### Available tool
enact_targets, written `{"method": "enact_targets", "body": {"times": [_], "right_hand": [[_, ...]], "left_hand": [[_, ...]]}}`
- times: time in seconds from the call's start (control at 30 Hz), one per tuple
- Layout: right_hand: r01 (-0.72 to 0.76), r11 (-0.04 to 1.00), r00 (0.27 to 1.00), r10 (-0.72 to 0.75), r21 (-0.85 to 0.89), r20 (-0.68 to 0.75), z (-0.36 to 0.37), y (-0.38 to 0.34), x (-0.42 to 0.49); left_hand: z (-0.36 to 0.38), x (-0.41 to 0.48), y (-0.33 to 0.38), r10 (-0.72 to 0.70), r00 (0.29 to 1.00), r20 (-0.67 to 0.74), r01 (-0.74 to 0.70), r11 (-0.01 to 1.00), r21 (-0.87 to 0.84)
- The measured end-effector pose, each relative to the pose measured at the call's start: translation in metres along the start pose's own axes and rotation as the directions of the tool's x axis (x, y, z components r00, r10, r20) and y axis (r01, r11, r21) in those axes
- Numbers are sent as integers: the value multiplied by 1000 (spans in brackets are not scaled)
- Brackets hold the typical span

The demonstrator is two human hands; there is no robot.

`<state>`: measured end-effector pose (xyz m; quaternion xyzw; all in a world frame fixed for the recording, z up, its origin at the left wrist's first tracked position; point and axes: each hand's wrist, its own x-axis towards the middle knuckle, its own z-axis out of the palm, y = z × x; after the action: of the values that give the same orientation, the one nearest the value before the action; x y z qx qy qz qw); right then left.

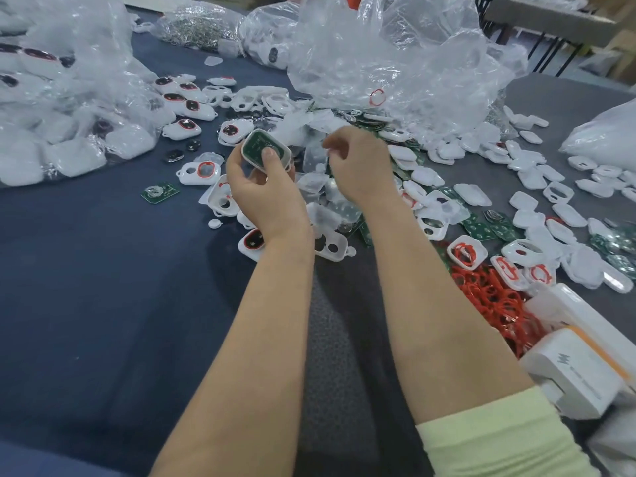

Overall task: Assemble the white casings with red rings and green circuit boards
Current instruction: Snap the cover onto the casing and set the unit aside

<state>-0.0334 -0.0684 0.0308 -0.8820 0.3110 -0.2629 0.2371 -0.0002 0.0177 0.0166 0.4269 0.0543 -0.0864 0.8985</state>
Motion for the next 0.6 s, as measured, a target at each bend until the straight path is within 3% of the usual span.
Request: {"method": "enact_targets", "body": {"times": [0.13,0.2,0.27,0.33,0.37,0.47,0.6], "right_hand": [[82,992,948,-47,-99,313,13,-2,-1],[45,999,976,-47,14,215,10,4,-5],[-21,998,999,23,56,-36,3,15,-7],[-135,991,966,137,24,-220,-6,31,-5],[-211,977,948,203,-7,-244,-11,40,-2],[-404,903,911,384,-146,-148,-20,61,10],[-425,888,902,431,-178,-4,-21,63,24]], "left_hand": [[0,1,-1,5,1000,-3,-5,1000,22],[1,1,-2,-3,1000,-3,3,1000,16],[1,0,-3,-13,1000,5,13,1000,18],[2,-2,-5,-21,999,25,20,999,31],[3,-3,-6,-24,999,36,23,999,36],[4,-7,-9,-30,997,71,26,998,57],[5,-10,-10,-41,991,125,28,994,106]]}}
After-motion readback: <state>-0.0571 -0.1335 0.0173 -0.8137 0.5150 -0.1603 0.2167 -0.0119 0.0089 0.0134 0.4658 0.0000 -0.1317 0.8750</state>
